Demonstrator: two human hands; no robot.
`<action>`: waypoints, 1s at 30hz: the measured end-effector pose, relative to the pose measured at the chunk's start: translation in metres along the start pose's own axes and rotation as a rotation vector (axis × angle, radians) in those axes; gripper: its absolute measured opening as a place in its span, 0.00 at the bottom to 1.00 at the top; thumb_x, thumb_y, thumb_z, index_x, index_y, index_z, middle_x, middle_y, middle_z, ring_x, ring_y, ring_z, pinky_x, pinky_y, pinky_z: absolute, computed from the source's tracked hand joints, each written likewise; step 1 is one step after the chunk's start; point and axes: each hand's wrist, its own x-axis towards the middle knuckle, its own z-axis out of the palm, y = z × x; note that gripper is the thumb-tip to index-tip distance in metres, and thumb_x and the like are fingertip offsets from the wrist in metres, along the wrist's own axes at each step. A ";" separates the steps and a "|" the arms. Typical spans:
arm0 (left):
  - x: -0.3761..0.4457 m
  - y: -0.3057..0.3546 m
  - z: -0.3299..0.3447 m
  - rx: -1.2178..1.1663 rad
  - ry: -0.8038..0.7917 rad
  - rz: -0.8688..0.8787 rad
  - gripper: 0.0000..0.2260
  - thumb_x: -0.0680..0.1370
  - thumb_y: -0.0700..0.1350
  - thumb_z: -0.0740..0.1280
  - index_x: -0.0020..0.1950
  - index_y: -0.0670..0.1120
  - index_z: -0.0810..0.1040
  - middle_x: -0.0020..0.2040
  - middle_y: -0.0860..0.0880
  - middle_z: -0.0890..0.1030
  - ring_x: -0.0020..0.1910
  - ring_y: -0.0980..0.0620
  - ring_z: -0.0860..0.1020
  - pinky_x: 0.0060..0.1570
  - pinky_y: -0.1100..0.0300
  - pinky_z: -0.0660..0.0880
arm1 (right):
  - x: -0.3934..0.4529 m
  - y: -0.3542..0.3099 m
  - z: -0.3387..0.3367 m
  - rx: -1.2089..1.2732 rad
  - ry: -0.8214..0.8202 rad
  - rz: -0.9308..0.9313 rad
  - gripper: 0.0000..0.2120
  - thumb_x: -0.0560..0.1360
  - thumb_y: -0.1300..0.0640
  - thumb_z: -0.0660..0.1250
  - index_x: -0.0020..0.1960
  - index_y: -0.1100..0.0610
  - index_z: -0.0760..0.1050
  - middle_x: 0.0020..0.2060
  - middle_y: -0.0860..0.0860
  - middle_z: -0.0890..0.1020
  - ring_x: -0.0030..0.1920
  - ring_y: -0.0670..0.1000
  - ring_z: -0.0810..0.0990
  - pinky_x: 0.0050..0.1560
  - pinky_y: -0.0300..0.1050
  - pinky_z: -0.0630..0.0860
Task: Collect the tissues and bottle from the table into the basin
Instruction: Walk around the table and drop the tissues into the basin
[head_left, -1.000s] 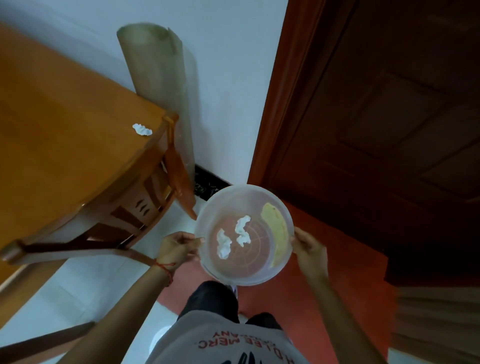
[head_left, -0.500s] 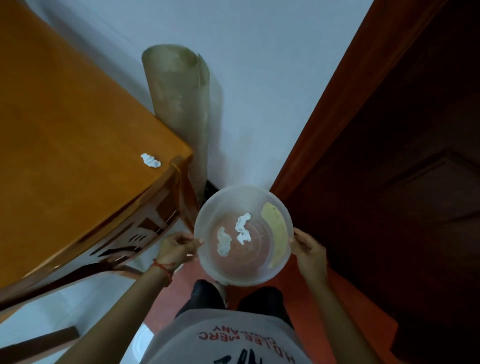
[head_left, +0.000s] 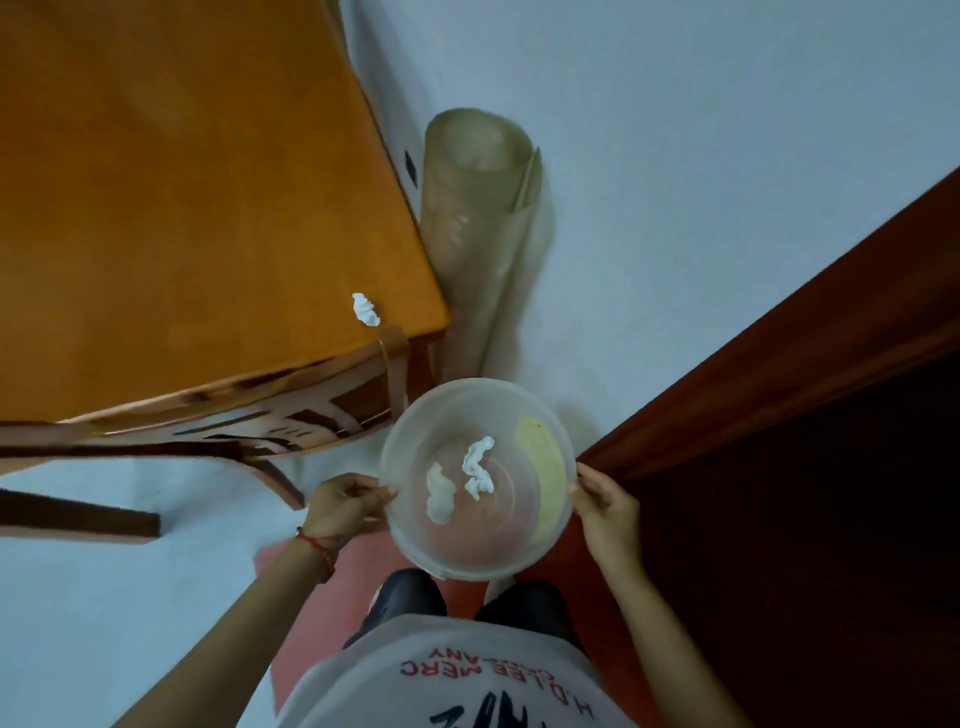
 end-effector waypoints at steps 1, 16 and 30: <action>-0.002 -0.001 0.003 -0.002 0.010 -0.003 0.06 0.70 0.37 0.71 0.41 0.38 0.76 0.38 0.42 0.80 0.36 0.47 0.80 0.25 0.63 0.78 | 0.006 -0.001 -0.001 -0.009 -0.011 -0.007 0.15 0.73 0.68 0.66 0.60 0.65 0.75 0.49 0.53 0.79 0.48 0.49 0.79 0.48 0.36 0.75; -0.023 -0.014 0.016 -0.214 0.231 -0.041 0.08 0.71 0.36 0.71 0.46 0.34 0.76 0.36 0.41 0.78 0.35 0.46 0.78 0.23 0.64 0.77 | 0.061 -0.016 0.010 -0.156 -0.257 -0.120 0.15 0.73 0.68 0.66 0.59 0.65 0.76 0.39 0.50 0.79 0.34 0.43 0.77 0.33 0.27 0.74; -0.009 -0.015 -0.004 -0.188 0.230 -0.009 0.05 0.70 0.37 0.72 0.37 0.40 0.77 0.35 0.42 0.81 0.34 0.47 0.80 0.24 0.63 0.79 | 0.064 -0.029 0.023 -0.260 -0.298 -0.163 0.17 0.73 0.61 0.68 0.61 0.60 0.75 0.50 0.53 0.81 0.48 0.47 0.78 0.46 0.33 0.71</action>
